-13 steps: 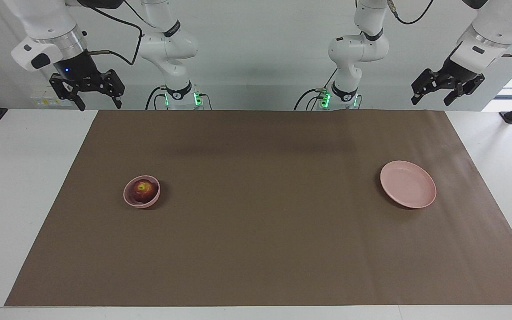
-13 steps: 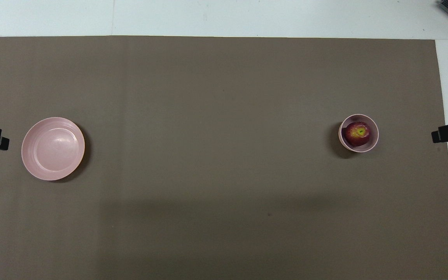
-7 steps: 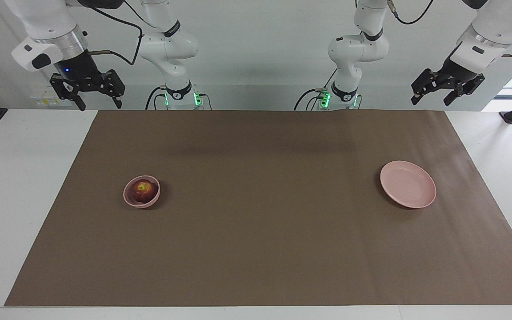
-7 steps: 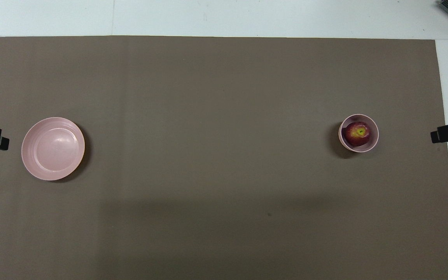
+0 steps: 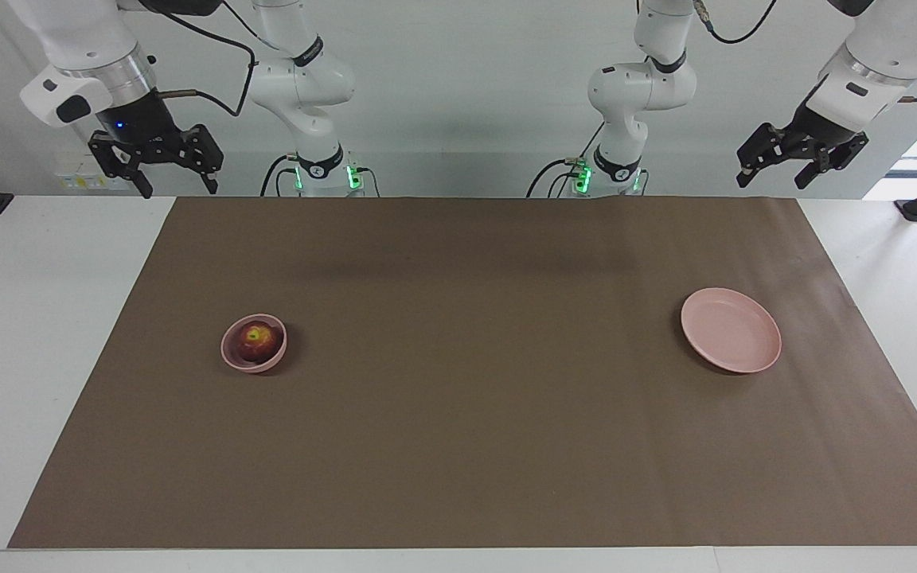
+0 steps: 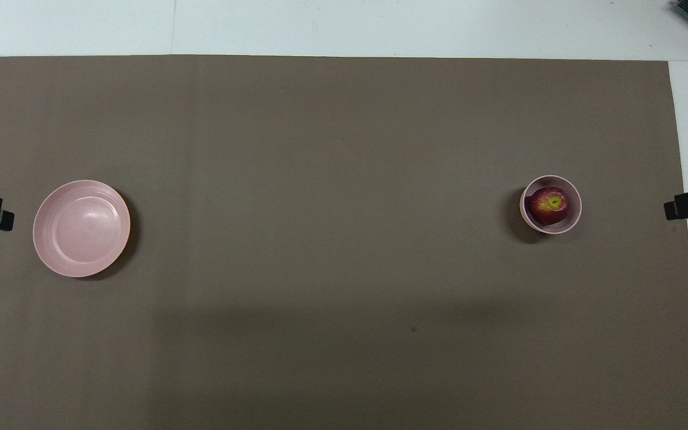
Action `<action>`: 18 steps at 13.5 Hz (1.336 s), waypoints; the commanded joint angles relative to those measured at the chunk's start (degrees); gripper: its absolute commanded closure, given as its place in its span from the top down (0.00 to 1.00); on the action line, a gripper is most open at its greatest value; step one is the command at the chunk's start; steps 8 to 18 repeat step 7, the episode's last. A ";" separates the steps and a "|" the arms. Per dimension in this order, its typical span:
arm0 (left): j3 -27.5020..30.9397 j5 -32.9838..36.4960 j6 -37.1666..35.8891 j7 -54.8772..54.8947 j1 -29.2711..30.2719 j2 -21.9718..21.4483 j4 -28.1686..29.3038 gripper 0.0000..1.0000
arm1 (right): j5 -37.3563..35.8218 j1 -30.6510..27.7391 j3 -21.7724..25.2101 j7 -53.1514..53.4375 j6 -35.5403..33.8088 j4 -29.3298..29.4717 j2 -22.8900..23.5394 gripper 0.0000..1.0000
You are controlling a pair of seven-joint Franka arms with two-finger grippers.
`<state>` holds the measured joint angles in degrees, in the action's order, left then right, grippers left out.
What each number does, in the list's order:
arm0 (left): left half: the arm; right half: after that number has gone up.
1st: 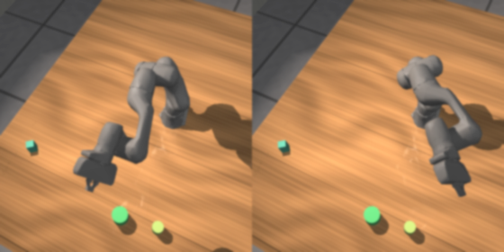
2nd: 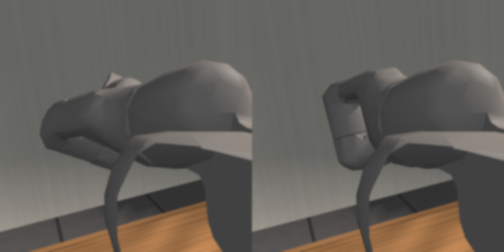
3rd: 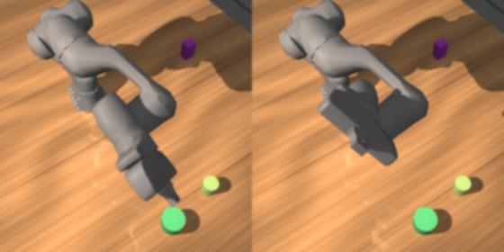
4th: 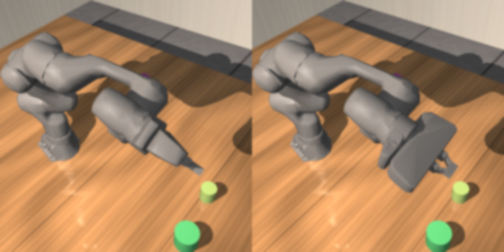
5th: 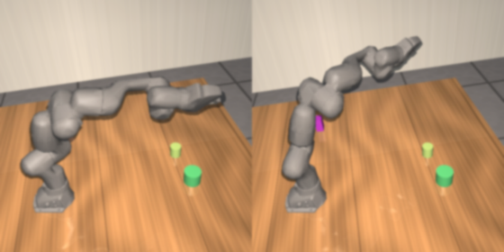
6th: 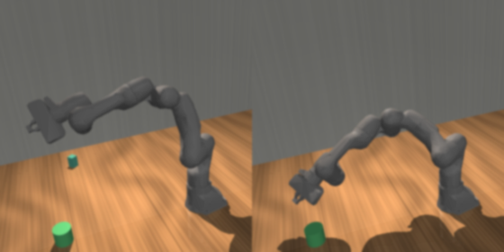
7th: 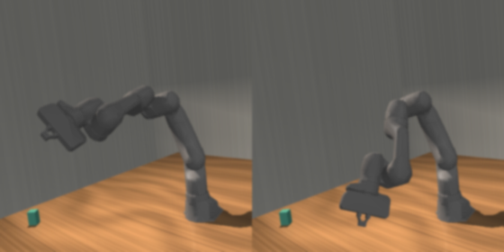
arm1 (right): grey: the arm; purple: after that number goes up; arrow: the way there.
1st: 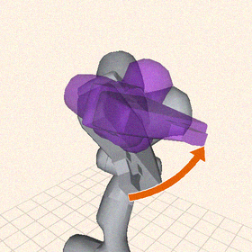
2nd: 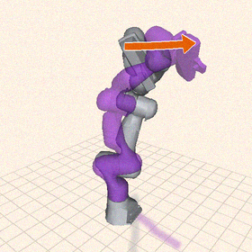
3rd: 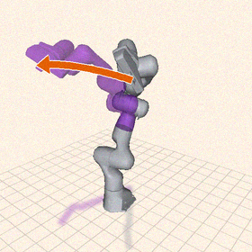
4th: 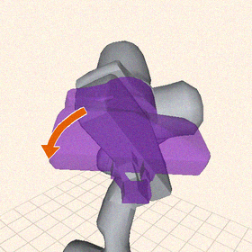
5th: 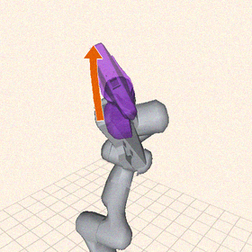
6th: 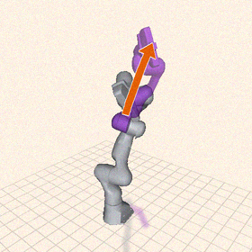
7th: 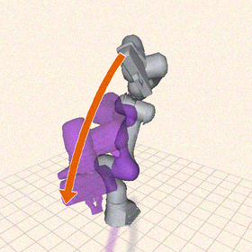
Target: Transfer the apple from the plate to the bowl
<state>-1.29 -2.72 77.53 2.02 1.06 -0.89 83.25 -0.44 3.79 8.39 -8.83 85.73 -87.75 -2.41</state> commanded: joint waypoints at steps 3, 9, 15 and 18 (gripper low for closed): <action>-0.12 0.78 -0.18 0.88 0.26 0.10 -0.63 1.00 | -1.75 0.34 -0.13 -0.39 -0.21 -0.32 -0.84 1.00; -0.12 0.78 -0.18 0.88 0.26 0.10 -0.63 1.00 | -1.75 0.34 -0.22 -0.57 -0.38 -0.32 -1.02 1.00; -0.12 0.78 -0.18 0.88 0.26 0.10 -0.63 1.00 | -1.75 0.34 -0.22 -0.57 -0.38 -0.32 -1.02 1.00; -0.12 0.78 -0.18 0.88 0.26 0.10 -0.63 1.00 | -1.75 0.34 -0.22 -0.57 -0.38 -0.32 -1.02 1.00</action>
